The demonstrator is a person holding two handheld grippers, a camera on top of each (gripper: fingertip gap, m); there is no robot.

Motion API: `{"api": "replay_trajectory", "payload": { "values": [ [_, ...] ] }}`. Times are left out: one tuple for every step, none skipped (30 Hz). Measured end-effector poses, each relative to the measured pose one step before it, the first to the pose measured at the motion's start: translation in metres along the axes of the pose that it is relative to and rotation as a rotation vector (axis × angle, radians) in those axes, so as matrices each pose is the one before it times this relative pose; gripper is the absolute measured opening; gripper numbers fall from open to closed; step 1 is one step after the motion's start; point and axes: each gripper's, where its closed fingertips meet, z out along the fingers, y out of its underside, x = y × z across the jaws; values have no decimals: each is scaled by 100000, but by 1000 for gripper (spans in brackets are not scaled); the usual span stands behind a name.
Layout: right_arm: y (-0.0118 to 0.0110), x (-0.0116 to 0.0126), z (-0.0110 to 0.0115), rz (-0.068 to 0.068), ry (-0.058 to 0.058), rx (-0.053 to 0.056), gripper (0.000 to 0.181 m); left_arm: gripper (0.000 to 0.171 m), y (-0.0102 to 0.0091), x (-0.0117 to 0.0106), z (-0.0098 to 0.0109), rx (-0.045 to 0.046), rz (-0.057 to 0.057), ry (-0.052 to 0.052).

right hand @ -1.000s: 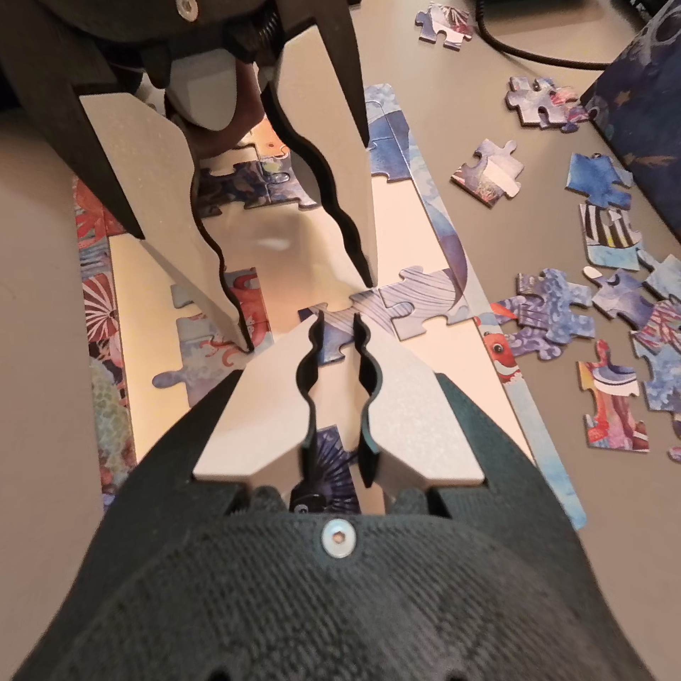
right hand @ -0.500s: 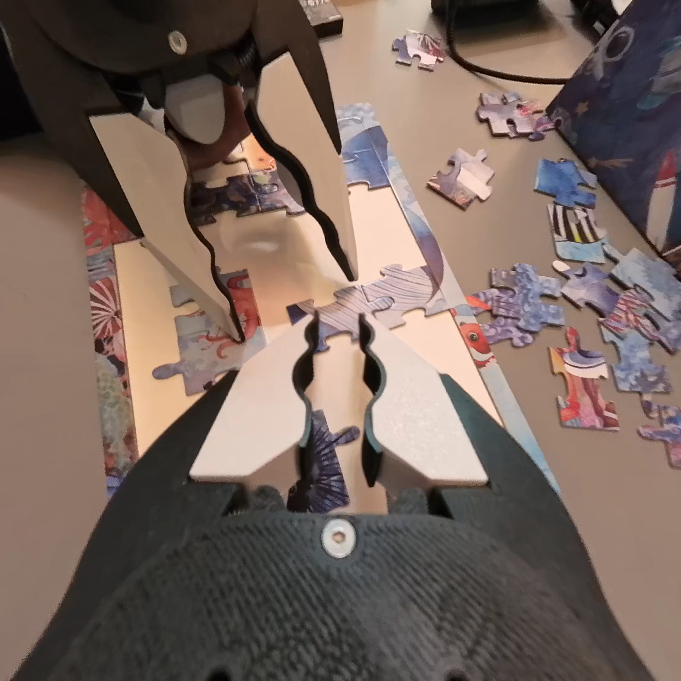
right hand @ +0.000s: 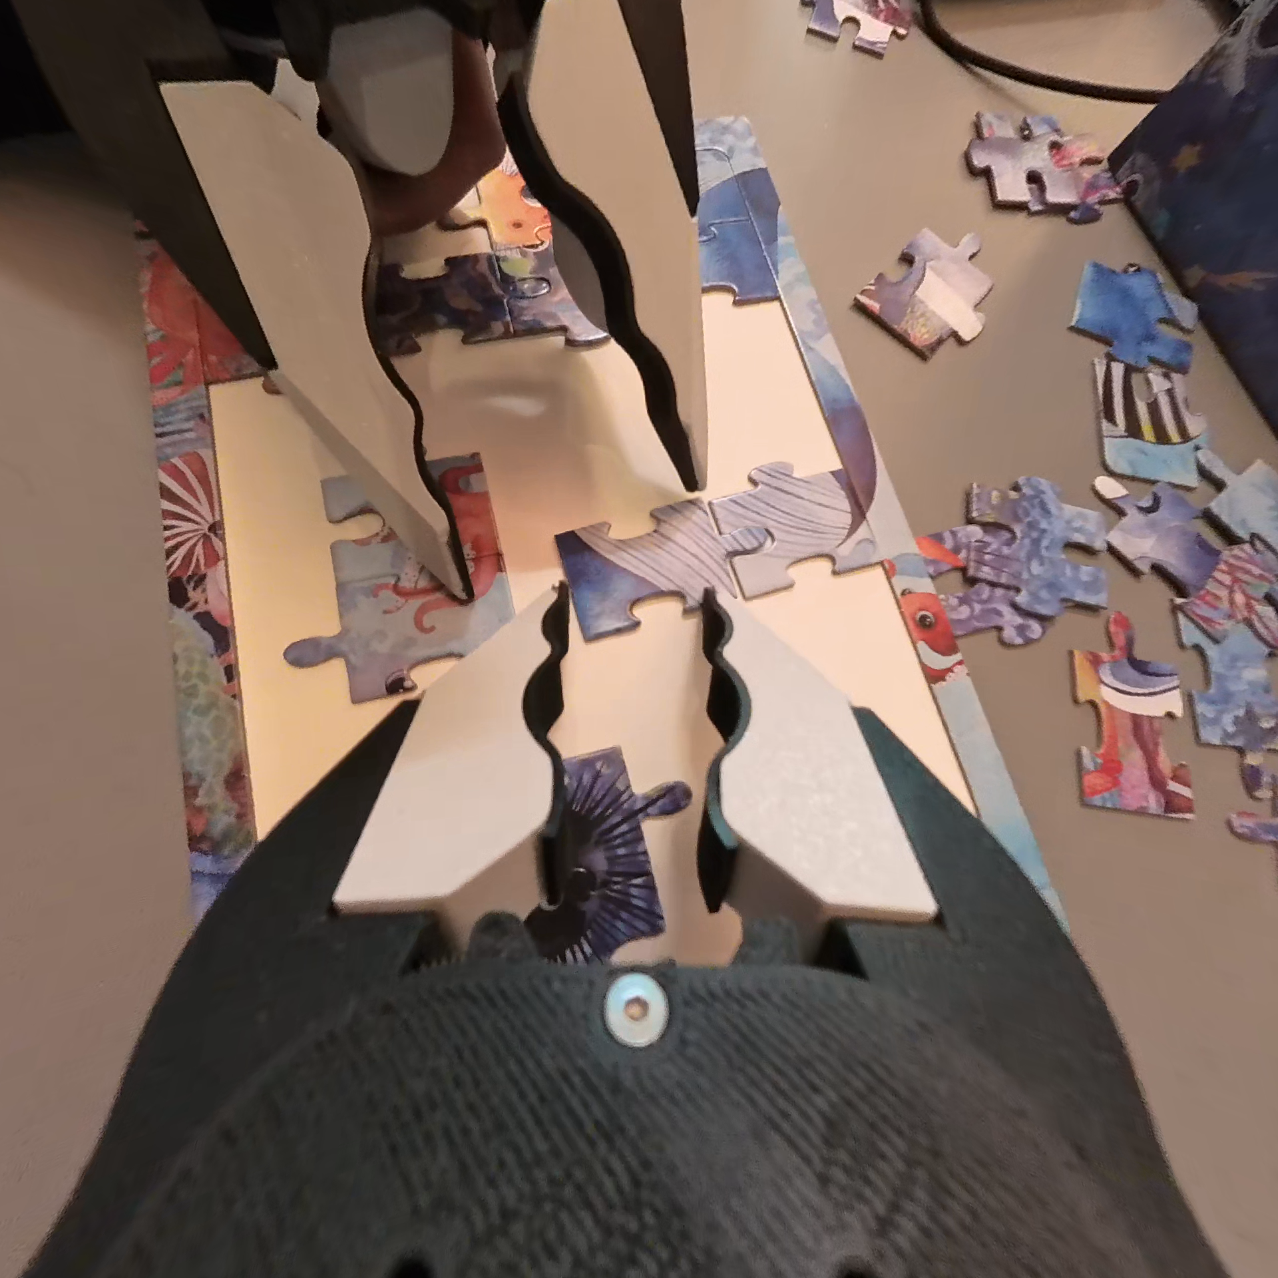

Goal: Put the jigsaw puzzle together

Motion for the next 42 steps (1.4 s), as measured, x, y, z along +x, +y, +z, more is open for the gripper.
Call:
{"api": "replay_trajectory", "payload": {
  "values": [
    [-33, -22, 44, 258, -126, 97, 37, 69, 1, 10, -1, -6, 67, -37],
    [-23, -26, 46, 275, -164, 126, 36, 69, 3, 10, 12, -19, 94, -30],
    [-15, -7, 38, 313, -137, 143, 36, 69, 1, -3, -1, -7, 34, -6],
    [-12, -11, 10, 361, -122, 81, 36, 69, -6, -1, 6, -10, 3, -8],
    [1, 11, 1, 243, -52, 35, 37, 69, -2, 4, 1, 12, -16, 23],
    [2, 6, -1, 83, 87, -18, 37, 69, -1, 5, 1, 9, -2, 35],
    [1, 15, -8, -21, 125, -103, 37, 69, -2, 8, 1, 15, -12, 53],
    [1, 9, 7, -108, 168, -125, 37, 69, 8, 7, 6, -9, 3, 48],
    [-13, 30, 0, -134, 271, -33, 38, 68, -17, 14, 1, 25, 42, 49],
    [-6, 27, -9, -118, 284, -23, 38, 68, -6, 31, 2, 50, 113, 64],
    [-4, 44, -8, -121, 340, -52, 38, 68, -11, 33, 8, 30, 144, 93],
    [-6, 37, -6, -189, 356, -67, 38, 67, -19, 50, 16, 42, 154, 146],
    [-6, 41, -4, -189, 318, -82, 38, 67, -18, 45, 15, 33, 97, 150],
    [-6, 18, -7, -168, 232, -68, 38, 67, -5, 33, 20, -12, -13, 153],
    [-9, 31, -2, -136, 274, -60, 38, 66, -9, 31, 8, 13, -26, 133],
    [-5, 49, -8, -148, 364, -43, 38, 66, -7, 23, 7, 3, -33, 77],
    [3, 32, -4, -130, 224, -6, 37, 66, 3, 14, 13, -20, -32, 82],
    [1, -7, -3, -36, -1, 6, 37, 66, 1, 2, 0, -7, -61, 57],
    [-9, -4, -6, -6, -40, 13, 37, 66, 4, 0, 12, -28, -50, 41],
    [-19, -15, -4, -150, -31, 68, 37, 66, -4, 3, -12, 26, -15, 17],
    [-21, -53, -8, -272, -240, 121, 37, 66, -13, 5, -4, 45, 99, -60],
    [-46, -64, -16, -134, -260, 192, 37, 66, -4, 8, 1, 33, 126, -92],
    [-64, -45, -18, -31, -177, 298, 37, 66, -3, -2, 1, 20, 82, -45],
    [-101, -29, -28, 11, -129, 388, 37, 66, 1, 6, -1, -4, 35, -12],
    [-117, -3, -34, 68, -46, 523, 38, 66, -10, 3, -6, 20, -4, 17],
    [-123, 37, -58, 155, 113, 581, 38, 66, 9, 7, 6, -11, -20, 37],
    [-113, 49, -47, 256, 131, 527, 38, 66, 0, 3, 0, 0, -13, 15],
    [-68, 60, -36, 360, 119, 374, 38, 66, -2, -2, 1, 12, 17, -7],
    [-17, 53, 2, 334, 28, 150, 39, 66, -7, 3, 7, -1, 48, -28],
    [8, 38, 33, 247, 31, -50, 42, 66, -3, 0, 2, 23, 17, 7],
    [-20, 30, 71, 255, 10, 58, 43, 66, -8, 15, 8, 10, 0, 34],
    [-112, -3, 81, 402, -206, 440, 46, 66, -8, 7, 8, 8, -17, 39],
    [-197, -32, 121, 514, -468, 751, 49, 66, -2, -3, 1, 15, -38, 27],
    [-235, -38, 130, 406, -572, 815, 51, 66, -1, -3, 1, 3, -52, 22],
    [-231, -3, 141, 25, -321, 635, 51, 66, -6, -19, -11, 45, 76, -97],
    [-170, 89, 133, -350, 254, 286, 50, 65, -55, -83, -39, 290, 721, -790],
    [-83, 283, 128, -483, 1493, -246, 46, 59, -86, -151, -83, 642, 1279, -1408],
    [25, 422, 93, -665, 2264, -752, 37, 51, -98, -223, -89, 662, 949, -1782],
    [38, 500, 15, -620, 2542, -671, 29, 47, 10, -245, -71, -43, 495, -1688],
    [-45, 512, -52, -106, 2095, 49, 20, 44, 35, -203, -44, -253, 24, -1211],
    [-171, 547, -102, 1044, 1685, 982, 10, 43, 46, -184, -8, -158, -530, -798],
    [-296, 573, -102, 2270, 1318, 1739, 0, 43, 60, -109, 14, -209, -841, -220]
  ]
}}
